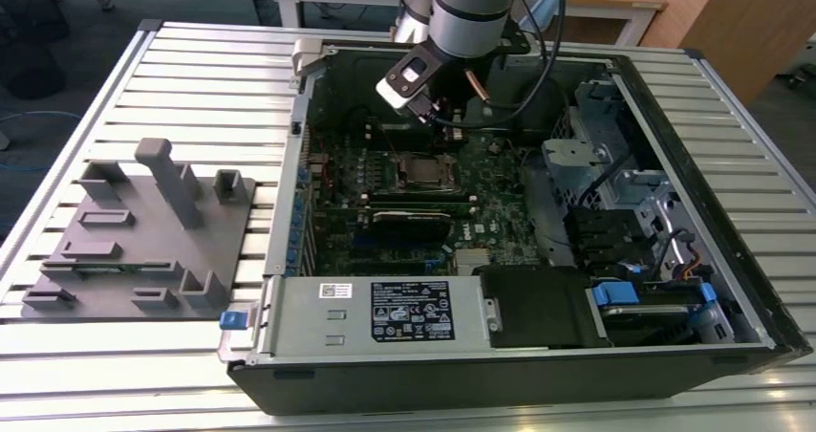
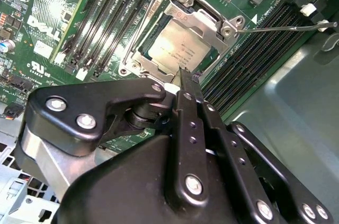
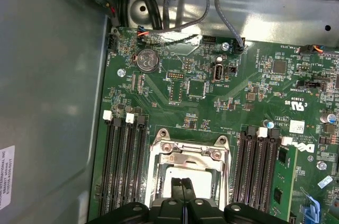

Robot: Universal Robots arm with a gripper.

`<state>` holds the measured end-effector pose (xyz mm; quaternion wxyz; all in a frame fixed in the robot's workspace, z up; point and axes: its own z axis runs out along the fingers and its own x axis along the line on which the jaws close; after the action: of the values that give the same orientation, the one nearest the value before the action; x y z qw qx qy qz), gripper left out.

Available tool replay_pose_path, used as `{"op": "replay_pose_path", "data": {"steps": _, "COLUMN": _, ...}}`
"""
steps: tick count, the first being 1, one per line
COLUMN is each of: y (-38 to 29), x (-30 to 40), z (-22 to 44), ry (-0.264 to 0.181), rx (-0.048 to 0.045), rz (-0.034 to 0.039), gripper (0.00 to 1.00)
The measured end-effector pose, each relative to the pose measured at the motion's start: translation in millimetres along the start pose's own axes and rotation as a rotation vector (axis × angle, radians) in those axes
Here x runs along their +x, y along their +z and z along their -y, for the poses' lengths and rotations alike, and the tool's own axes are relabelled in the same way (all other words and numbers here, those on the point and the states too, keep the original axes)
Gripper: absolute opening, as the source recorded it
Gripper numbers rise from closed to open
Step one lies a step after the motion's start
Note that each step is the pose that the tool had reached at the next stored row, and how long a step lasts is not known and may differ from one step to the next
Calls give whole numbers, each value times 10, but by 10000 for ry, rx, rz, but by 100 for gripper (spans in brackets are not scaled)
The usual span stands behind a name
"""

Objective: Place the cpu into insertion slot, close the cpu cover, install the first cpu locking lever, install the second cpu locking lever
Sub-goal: 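Close the cpu cover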

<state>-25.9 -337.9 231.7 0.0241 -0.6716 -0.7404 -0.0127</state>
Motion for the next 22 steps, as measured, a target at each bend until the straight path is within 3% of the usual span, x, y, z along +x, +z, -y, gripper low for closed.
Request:
{"op": "replay_pose_path", "data": {"steps": 8, "y": 0, "x": 0, "z": 0, "ry": -427, "rx": 22, "rz": 4, "gripper": 10}}
{"op": "replay_pose_path", "data": {"steps": 18, "y": 0, "x": 0, "z": 1, "ry": -527, "rx": 28, "rz": 5, "gripper": 10}}
{"op": "replay_pose_path", "data": {"steps": 22, "y": 0, "x": 0, "z": 1, "ry": -823, "rx": 43, "rz": 6, "gripper": 10}}
